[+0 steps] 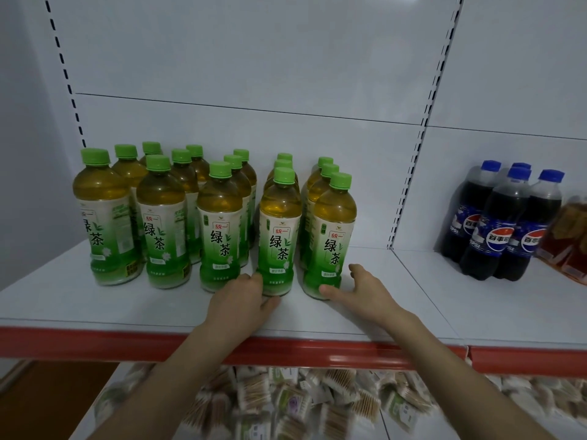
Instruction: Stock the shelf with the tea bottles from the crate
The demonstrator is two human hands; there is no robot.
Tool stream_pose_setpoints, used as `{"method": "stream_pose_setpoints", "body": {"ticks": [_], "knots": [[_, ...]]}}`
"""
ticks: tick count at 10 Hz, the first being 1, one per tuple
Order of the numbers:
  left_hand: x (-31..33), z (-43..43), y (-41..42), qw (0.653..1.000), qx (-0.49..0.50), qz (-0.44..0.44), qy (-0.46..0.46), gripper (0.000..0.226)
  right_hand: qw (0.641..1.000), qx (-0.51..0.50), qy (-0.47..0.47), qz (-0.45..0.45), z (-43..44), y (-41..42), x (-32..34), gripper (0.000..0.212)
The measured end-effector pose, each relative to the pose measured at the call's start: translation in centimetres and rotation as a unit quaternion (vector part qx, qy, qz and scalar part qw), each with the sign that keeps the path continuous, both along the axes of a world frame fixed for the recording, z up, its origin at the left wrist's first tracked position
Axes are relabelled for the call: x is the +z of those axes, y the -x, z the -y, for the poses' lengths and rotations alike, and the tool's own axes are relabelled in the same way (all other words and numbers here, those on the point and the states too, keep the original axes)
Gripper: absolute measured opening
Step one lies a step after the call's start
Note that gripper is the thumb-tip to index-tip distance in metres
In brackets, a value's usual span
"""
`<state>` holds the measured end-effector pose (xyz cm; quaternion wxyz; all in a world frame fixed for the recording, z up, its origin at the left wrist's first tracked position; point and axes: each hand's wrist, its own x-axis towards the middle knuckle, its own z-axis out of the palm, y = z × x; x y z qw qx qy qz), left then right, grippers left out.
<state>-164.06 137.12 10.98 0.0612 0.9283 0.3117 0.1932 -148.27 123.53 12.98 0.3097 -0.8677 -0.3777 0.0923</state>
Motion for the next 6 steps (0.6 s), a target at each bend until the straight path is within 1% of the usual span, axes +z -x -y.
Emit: {"method": "stream_pose_setpoints", "body": {"ticks": [2, 3, 4, 5, 6], "knots": [[1.2, 0.5, 1.7, 0.996, -0.020, -0.042, -0.077, 0.044, 0.999, -0.017, 0.029, 0.029, 0.1, 1.6, 0.7, 0.077], [1.4, 0.0, 2.6, 0.991, -0.052, 0.011, -0.119, 0.043, 0.998, -0.016, 0.036, 0.054, 0.0, 3.2, 1.2, 0.074], [1.8, -0.7, 3.3, 0.986, -0.091, 0.017, -0.139, 0.044, 0.995, 0.001, 0.043, 0.090, 0.1, 4.7, 1.5, 0.063], [3.1, -0.9, 3.7, 0.975, -0.119, 0.029, -0.185, 0.056, 0.991, 0.005, 0.061, 0.117, 0.1, 5.3, 1.0, 0.067], [4.2, -0.9, 4.0, 0.979, -0.125, -0.016, -0.162, 0.066, 0.986, 0.025, 0.090, 0.140, 0.3, 5.7, 0.3, 0.072]]}}
